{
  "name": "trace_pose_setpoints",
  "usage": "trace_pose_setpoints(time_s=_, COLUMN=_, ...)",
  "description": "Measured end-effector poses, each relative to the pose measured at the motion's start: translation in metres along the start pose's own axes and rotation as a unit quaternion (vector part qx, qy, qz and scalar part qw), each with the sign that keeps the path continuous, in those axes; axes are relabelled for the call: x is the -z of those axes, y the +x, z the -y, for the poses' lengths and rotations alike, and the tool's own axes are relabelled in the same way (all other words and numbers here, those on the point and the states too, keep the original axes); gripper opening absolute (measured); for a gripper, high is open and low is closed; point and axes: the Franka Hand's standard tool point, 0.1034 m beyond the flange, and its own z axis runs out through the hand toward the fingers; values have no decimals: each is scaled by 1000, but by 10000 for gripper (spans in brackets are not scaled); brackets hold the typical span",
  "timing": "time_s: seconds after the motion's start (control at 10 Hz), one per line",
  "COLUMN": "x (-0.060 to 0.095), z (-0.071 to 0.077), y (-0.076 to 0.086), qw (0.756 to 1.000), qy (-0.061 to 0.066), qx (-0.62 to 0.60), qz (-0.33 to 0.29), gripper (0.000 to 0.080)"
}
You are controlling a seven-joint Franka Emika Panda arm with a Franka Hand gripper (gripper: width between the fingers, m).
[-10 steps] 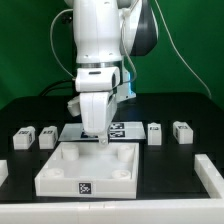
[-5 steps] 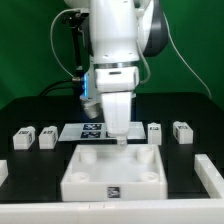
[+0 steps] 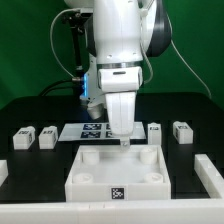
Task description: Assemble one leg
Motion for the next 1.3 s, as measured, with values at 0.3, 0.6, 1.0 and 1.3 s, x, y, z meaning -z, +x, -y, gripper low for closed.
trace_pose_setpoints(time_s=0.3, x=-5, z=-25, y=43, qw=1000, qy=-11, qx=14, qz=-11, gripper=55)
trace_pose_setpoints(time_s=0.6, x=-6, z=-31, y=53, qw=1000, qy=-18, qx=8, qz=-13, gripper=55)
trace_pose_setpoints(time_s=1.0, x=-6, z=-31, y=52, qw=1000, qy=-19, qx=10, qz=-13, gripper=297)
trace_pose_setpoints(time_s=1.3, x=-6, z=-31, y=52, qw=1000, qy=-18, qx=9, qz=-13, gripper=592)
